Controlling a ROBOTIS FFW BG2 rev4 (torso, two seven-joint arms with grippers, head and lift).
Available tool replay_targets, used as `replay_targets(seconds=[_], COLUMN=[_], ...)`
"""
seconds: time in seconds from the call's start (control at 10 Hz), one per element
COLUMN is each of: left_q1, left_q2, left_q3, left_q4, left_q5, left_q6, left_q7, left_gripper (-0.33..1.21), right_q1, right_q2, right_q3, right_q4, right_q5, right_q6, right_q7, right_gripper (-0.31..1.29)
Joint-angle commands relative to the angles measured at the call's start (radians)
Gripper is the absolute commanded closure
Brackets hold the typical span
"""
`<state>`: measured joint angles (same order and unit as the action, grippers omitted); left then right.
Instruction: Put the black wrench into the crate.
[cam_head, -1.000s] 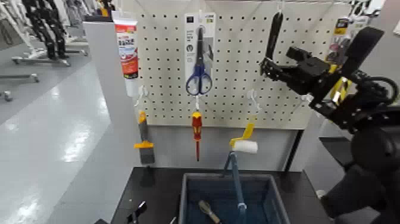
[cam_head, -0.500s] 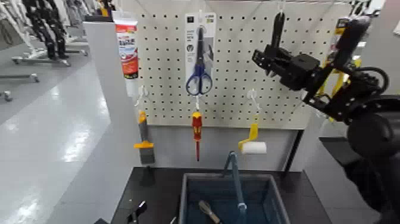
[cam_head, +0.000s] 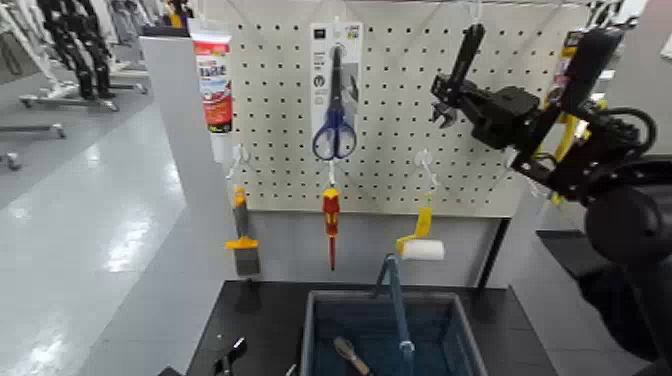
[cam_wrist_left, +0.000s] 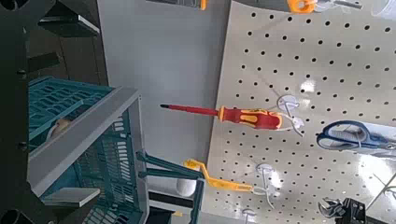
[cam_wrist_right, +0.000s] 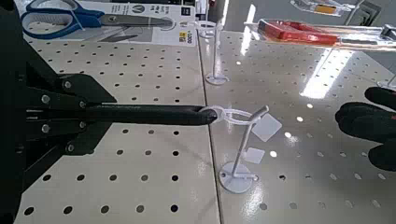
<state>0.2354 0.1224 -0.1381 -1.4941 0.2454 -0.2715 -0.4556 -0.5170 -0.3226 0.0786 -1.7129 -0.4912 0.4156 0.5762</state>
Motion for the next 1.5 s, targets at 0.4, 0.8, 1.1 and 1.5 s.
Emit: replay_targets(seconds=[0.4,0.8,1.1,1.5], left_q1=[-0.001,-0.001,-0.001,-0.001], left_q2=[0.0,0.0,0.0,0.002], left_q3=[-0.003,-0.003,-0.005,-0.005], left_q4=[0.0,-0.002,0.0,-0.002], left_q5=[0.0,0.0,0.0,0.0], left_q6=[0.002,0.0,0.0,0.0], left_q7=[0.0,-0.002,-0.002,-0.002], left_gripper=[0.1,0.1,0.1,0.1], right_q1=[-0.006,-0.005,0.005,0.075], right_q2=[-0.004,-0.007,-0.007,0.01], right_q3=[0.0,-0.01,-0.017,-0.051], right_q4=[-0.014,-0.073,-0.16,-0.238], right_q5=[0.02,0.022,0.023,0.023], right_q6=[-0.003,-0.001,-0.001,0.028], right_q7=[-0.004,-0.006,-0.009,-0.015], right_gripper=[1.29,1.29,1.29,1.29])
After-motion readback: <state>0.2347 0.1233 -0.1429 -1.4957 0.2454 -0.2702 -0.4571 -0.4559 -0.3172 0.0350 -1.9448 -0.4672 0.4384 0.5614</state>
